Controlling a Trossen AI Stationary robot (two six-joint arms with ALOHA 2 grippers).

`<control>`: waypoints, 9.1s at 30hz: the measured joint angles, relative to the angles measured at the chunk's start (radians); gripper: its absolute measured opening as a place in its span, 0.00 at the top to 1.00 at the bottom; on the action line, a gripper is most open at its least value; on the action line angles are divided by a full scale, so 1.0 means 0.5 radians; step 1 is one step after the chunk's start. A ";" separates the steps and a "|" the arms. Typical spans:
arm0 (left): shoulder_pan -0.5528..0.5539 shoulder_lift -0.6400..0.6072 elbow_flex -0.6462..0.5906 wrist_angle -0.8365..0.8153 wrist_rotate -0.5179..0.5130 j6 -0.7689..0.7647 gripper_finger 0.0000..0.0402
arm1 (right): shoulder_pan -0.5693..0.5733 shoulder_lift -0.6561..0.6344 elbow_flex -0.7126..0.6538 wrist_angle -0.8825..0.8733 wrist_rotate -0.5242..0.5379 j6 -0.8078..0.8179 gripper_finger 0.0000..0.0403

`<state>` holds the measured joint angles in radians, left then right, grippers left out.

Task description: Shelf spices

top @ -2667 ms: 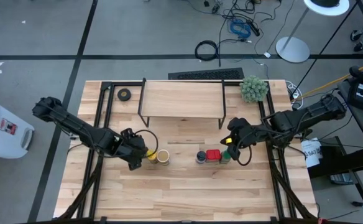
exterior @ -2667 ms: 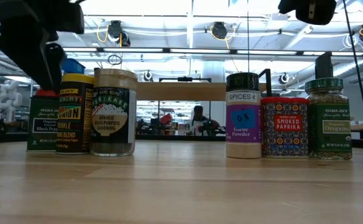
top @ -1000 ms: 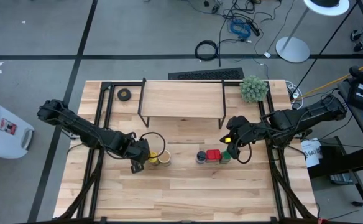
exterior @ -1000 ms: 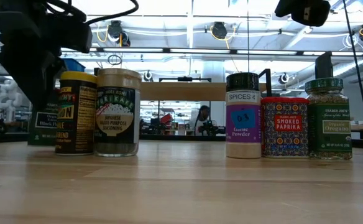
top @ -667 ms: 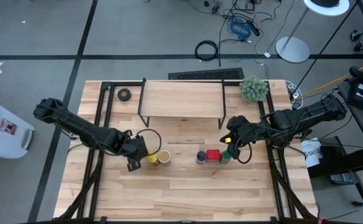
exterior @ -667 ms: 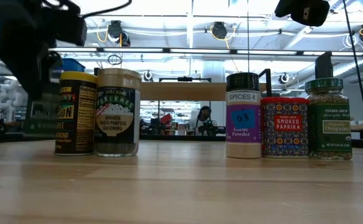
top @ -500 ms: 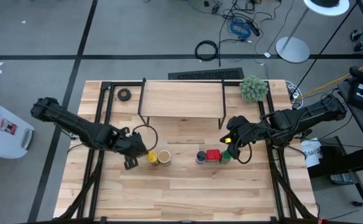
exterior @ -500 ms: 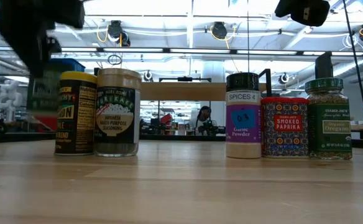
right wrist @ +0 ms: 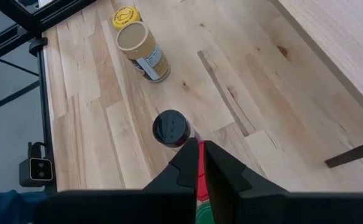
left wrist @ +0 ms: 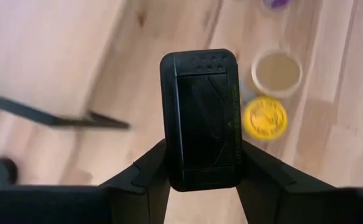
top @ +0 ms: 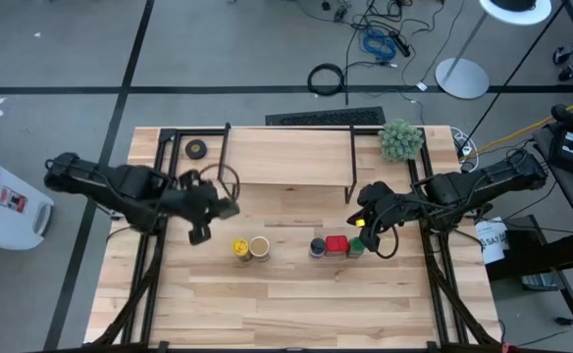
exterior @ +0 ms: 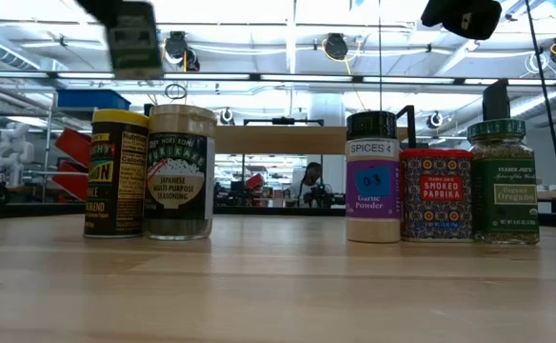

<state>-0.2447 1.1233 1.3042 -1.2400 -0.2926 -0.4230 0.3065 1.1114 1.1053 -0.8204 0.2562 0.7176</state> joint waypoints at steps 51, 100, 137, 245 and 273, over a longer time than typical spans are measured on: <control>1.708 0.570 0.367 -0.044 0.932 2.275 0.60 | 0.000 -0.001 0.000 0.227 0.002 0.173 0.97; 1.396 0.657 0.919 -0.119 0.672 1.478 0.43 | -0.013 -0.001 0.000 0.271 0.009 0.211 0.97; -0.324 0.464 0.659 -0.070 -0.101 -1.003 0.43 | -0.674 0.000 0.000 0.867 -1.039 -0.259 0.97; -0.425 0.045 -0.389 0.553 -0.314 -0.917 0.29 | -0.401 1.832 1.003 0.876 -0.783 -1.092 0.01; 1.362 0.112 0.009 0.576 0.574 1.449 0.29 | -0.412 1.805 1.421 0.407 -0.772 -1.061 0.03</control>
<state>0.4361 1.1792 1.3087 -0.9518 -0.0054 0.3014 0.1005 2.0140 1.8160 -0.6171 -0.1299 0.1873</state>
